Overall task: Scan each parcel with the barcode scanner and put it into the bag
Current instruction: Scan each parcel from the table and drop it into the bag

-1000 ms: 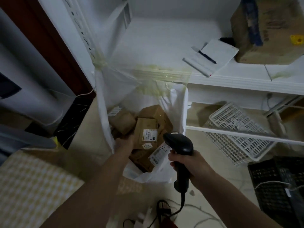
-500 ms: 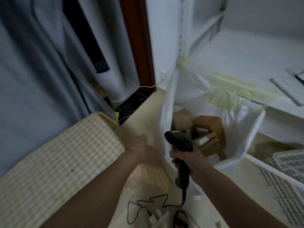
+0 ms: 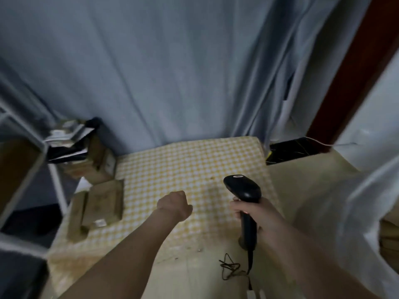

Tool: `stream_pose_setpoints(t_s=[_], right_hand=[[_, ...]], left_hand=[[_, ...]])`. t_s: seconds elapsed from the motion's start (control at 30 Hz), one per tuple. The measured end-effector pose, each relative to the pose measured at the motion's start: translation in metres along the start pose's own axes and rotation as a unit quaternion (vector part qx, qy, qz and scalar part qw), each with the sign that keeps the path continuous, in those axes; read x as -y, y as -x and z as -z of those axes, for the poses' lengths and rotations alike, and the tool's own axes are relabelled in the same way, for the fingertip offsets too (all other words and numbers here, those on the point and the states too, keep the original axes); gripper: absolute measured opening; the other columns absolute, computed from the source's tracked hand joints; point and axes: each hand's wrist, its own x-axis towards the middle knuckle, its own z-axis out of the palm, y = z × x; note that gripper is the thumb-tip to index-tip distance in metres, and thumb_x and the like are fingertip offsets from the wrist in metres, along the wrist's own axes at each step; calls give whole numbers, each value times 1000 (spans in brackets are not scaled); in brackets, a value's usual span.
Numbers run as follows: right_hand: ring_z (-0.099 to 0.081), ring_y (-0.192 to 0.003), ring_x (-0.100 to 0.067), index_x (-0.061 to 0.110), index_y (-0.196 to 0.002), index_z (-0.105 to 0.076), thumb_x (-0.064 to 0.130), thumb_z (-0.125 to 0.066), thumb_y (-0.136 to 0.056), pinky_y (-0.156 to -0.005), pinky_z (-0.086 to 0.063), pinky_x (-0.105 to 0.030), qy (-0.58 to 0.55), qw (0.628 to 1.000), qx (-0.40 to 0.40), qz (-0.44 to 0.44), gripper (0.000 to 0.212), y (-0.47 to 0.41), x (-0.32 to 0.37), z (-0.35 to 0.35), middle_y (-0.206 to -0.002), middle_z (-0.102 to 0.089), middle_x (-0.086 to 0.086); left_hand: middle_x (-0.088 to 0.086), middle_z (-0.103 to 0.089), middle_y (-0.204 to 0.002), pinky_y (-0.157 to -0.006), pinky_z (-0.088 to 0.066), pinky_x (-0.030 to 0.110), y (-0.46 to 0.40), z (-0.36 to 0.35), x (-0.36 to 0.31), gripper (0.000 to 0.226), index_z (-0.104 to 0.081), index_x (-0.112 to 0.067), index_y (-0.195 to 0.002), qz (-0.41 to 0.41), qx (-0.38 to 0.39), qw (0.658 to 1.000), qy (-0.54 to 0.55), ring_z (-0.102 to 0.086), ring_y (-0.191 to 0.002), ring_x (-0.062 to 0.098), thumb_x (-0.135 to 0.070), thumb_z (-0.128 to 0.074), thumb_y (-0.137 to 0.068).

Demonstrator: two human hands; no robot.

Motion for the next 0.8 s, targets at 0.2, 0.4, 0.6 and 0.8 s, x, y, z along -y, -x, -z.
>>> stream_pose_setpoints(t_s=[0.2,0.4,0.6,0.8], right_hand=[[-56,-72,-24,1,-85,-68,-2,-71,-78,-73,-43,-34,32,998,48,-3,9,3,-19,-129,-73,-61,-13],[-59,-72,-25,1,-90,-68,1,-74,-76,-75,-45,-37,79,991,112,7,15,5,-37,-238,-75,-63,-12],[-61,-72,-23,0,-90,-68,-1,-74,-76,-71,-46,-34,121,980,161,10,16,5,-49,-308,-78,-63,-11],[-58,-66,-22,-1,-91,-66,-2,-73,-77,-61,-45,-30,143,976,164,-24,16,-24,-64,-357,-77,-61,-13]], left_hand=[[6,-50,-140,-99,-44,34,36,-19,155,52,-45,-15,-139,94,-10,994,60,-51,-125,25,-44,-48,-97],[5,-50,-141,-102,-41,32,81,-30,272,53,-47,-16,-138,168,-29,978,116,-49,-128,25,-46,-49,-95],[5,-53,-136,-98,-46,33,101,-48,339,50,-48,-17,-136,223,-34,959,170,-54,-122,24,-45,-49,-94],[4,-52,-137,-98,-44,32,97,-71,377,48,-49,-18,-134,244,-14,949,200,-52,-124,23,-46,-49,-95]])
